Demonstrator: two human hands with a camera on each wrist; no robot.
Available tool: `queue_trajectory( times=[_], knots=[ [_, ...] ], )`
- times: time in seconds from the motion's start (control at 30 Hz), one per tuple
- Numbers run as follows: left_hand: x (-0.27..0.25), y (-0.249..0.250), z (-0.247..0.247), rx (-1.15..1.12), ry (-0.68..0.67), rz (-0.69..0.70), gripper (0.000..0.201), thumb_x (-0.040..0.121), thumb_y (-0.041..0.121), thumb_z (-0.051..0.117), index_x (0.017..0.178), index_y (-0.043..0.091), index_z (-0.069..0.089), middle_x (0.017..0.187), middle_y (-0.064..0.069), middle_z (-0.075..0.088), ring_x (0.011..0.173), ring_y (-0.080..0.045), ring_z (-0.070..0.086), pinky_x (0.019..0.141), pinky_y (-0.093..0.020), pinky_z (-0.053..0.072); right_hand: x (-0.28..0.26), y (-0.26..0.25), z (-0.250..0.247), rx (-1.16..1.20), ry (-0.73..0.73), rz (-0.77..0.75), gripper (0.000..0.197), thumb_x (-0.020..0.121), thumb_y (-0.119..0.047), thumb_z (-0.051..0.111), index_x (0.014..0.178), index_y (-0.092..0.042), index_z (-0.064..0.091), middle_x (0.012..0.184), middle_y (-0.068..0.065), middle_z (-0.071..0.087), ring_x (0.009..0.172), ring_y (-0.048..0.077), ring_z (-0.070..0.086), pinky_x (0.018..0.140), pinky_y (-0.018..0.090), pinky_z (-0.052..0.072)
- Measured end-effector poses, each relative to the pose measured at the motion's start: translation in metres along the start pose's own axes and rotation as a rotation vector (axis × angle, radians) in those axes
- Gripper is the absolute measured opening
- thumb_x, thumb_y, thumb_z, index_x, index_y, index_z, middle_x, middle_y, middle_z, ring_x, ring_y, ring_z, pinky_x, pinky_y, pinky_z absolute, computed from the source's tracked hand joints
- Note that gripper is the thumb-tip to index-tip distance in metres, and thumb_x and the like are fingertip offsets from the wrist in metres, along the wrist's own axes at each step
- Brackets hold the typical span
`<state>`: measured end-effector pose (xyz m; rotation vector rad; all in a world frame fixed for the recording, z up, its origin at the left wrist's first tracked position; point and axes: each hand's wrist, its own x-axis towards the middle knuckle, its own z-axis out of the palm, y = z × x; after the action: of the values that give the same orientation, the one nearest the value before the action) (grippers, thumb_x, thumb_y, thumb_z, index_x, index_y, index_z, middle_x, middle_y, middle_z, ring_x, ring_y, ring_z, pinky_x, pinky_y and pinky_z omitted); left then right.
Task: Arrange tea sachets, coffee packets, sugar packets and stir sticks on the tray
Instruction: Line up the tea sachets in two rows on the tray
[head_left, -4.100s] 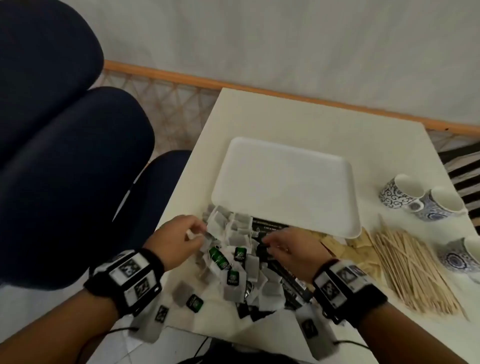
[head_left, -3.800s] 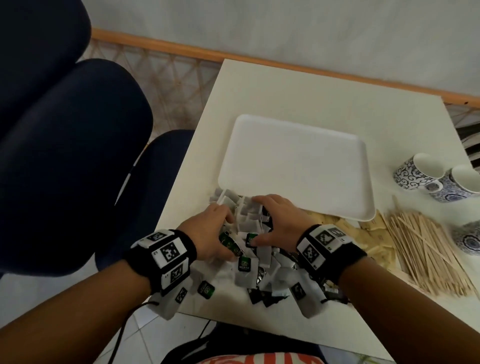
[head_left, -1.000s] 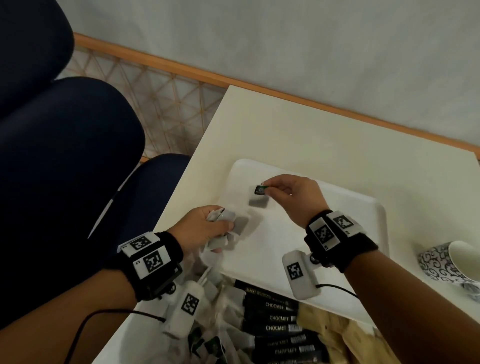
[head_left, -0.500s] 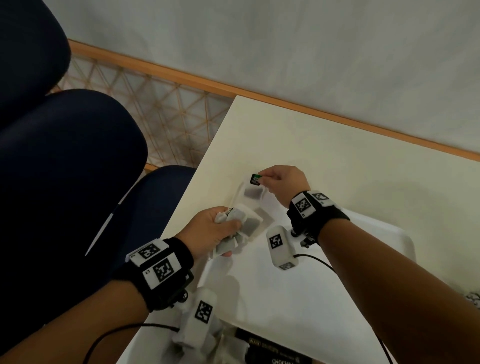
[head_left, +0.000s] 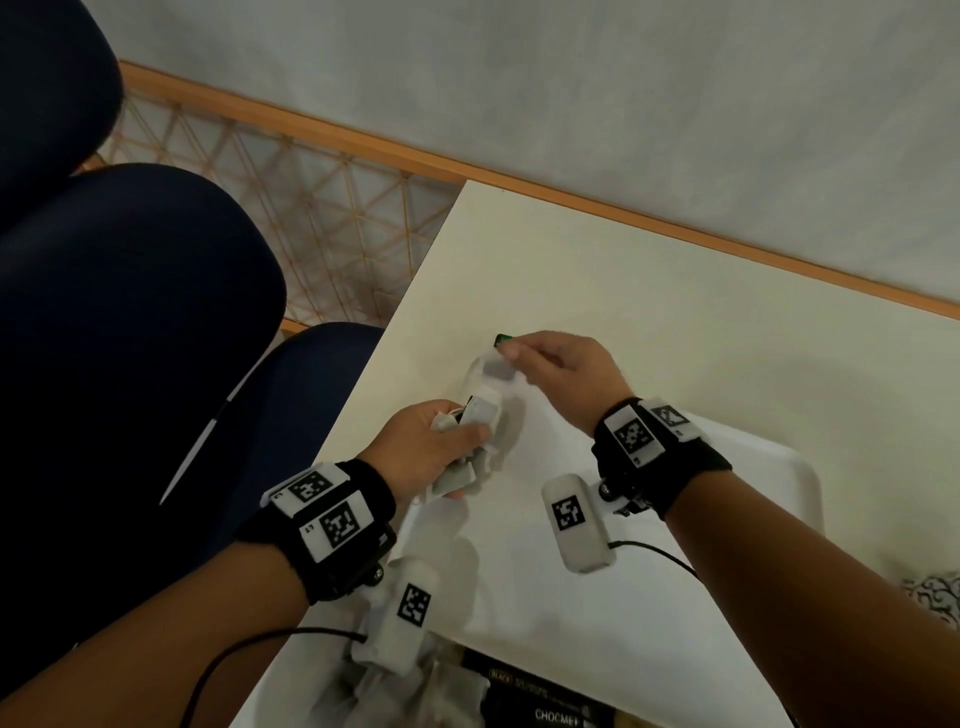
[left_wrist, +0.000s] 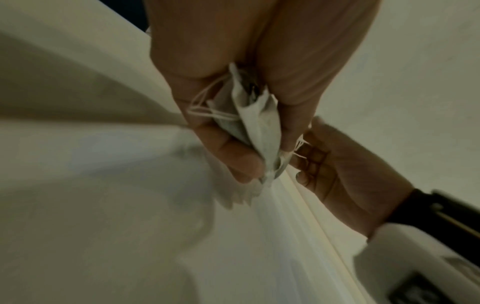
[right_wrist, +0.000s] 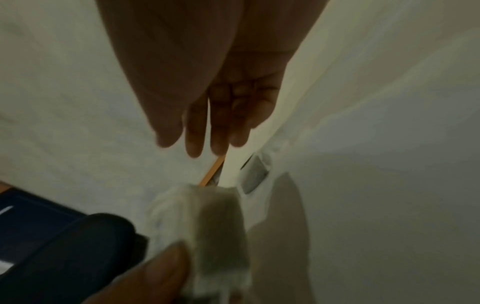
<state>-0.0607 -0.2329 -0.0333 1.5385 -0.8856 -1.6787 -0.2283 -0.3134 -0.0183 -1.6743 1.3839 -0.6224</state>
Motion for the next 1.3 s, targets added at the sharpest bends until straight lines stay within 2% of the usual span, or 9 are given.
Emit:
queue_trajectory(
  times=[0.13, 0.3, 0.43, 0.53, 0.7, 0.9, 1.07, 1.2, 1.3],
  knots=[
    [-0.002, 0.002, 0.002, -0.026, 0.000, -0.006, 0.011, 0.087, 0.012, 0.067, 0.091, 0.005, 0.061, 0.080, -0.015, 0.063, 0.062, -0.022, 0.063, 0.049, -0.026, 0.051, -0.022, -0.007, 0.006, -0.065, -0.155, -0.079, 0.015, 0.081, -0.032, 0.073, 0.096, -0.034, 0.070, 0.095, -0.015, 0.067, 0.078, -0.003, 0.057, 0.070, 0.005, 0.041],
    [-0.008, 0.000, 0.000, 0.002, -0.062, 0.006, 0.012, 0.087, 0.010, 0.067, 0.094, 0.003, 0.061, 0.080, -0.018, 0.062, 0.068, -0.025, 0.057, 0.051, -0.025, 0.050, -0.030, -0.007, 0.001, -0.117, -0.226, -0.062, 0.037, 0.086, -0.023, 0.067, 0.122, -0.032, 0.060, 0.097, -0.015, 0.062, 0.085, -0.003, 0.056, 0.079, 0.009, 0.041],
    [-0.010, -0.002, 0.000, 0.014, -0.075, 0.025, 0.016, 0.086, 0.011, 0.068, 0.098, 0.002, 0.061, 0.081, -0.017, 0.066, 0.066, -0.024, 0.060, 0.052, -0.027, 0.049, -0.033, -0.007, -0.001, -0.232, -0.064, -0.056, 0.021, 0.081, -0.027, 0.073, 0.100, -0.029, 0.065, 0.083, -0.007, 0.059, 0.072, 0.006, 0.055, 0.072, 0.019, 0.046],
    [-0.011, -0.002, 0.002, 0.036, -0.072, 0.039, 0.012, 0.087, 0.009, 0.066, 0.097, 0.002, 0.061, 0.075, -0.014, 0.066, 0.062, -0.022, 0.058, 0.051, -0.027, 0.048, -0.035, -0.009, 0.002, -0.098, -0.058, 0.070, 0.003, 0.082, -0.027, 0.071, 0.082, -0.025, 0.068, 0.067, -0.005, 0.064, 0.060, 0.007, 0.059, 0.064, 0.024, 0.052],
    [-0.014, 0.000, 0.009, 0.053, -0.143, 0.048, 0.018, 0.090, 0.002, 0.059, 0.105, -0.008, 0.057, 0.070, -0.010, 0.065, 0.071, -0.030, 0.048, 0.053, -0.028, 0.044, -0.043, -0.011, 0.011, 0.109, -0.144, 0.175, 0.015, 0.082, -0.033, 0.072, 0.092, -0.022, 0.073, 0.080, -0.005, 0.072, 0.073, 0.012, 0.068, 0.073, 0.024, 0.057],
    [-0.013, 0.001, 0.011, 0.021, -0.114, 0.054, 0.012, 0.088, -0.003, 0.059, 0.100, -0.003, 0.060, 0.074, -0.011, 0.065, 0.067, -0.027, 0.057, 0.052, -0.027, 0.049, -0.039, -0.002, 0.008, 0.292, -0.190, 0.196, 0.026, 0.081, 0.002, 0.068, 0.098, -0.018, 0.069, 0.085, 0.007, 0.070, 0.077, 0.017, 0.063, 0.077, 0.030, 0.054],
    [-0.008, -0.001, 0.004, -0.004, -0.054, 0.010, 0.010, 0.086, -0.001, 0.062, 0.094, 0.005, 0.064, 0.081, -0.013, 0.064, 0.065, -0.020, 0.060, 0.052, -0.028, 0.051, -0.028, 0.007, -0.005, 0.188, -0.116, 0.171, 0.028, 0.083, 0.004, 0.061, 0.091, -0.020, 0.072, 0.073, 0.004, 0.066, 0.070, 0.015, 0.060, 0.076, 0.031, 0.055],
    [-0.008, -0.001, 0.000, 0.018, -0.061, 0.005, 0.017, 0.086, -0.006, 0.049, 0.087, 0.006, 0.062, 0.078, -0.011, 0.062, 0.064, -0.019, 0.056, 0.056, -0.029, 0.050, -0.011, 0.018, -0.012, 0.039, 0.028, 0.109, 0.032, 0.083, -0.002, 0.061, 0.082, -0.033, 0.070, 0.073, 0.001, 0.067, 0.069, 0.016, 0.060, 0.077, 0.038, 0.054],
    [-0.007, -0.001, -0.001, 0.025, -0.071, 0.003, 0.020, 0.086, -0.006, 0.045, 0.089, 0.006, 0.061, 0.078, -0.010, 0.060, 0.063, -0.018, 0.054, 0.058, -0.030, 0.051, 0.003, 0.023, -0.017, 0.011, 0.103, 0.098, 0.032, 0.083, -0.004, 0.060, 0.080, -0.035, 0.069, 0.072, -0.002, 0.066, 0.064, 0.011, 0.056, 0.070, 0.033, 0.051]
  ],
)
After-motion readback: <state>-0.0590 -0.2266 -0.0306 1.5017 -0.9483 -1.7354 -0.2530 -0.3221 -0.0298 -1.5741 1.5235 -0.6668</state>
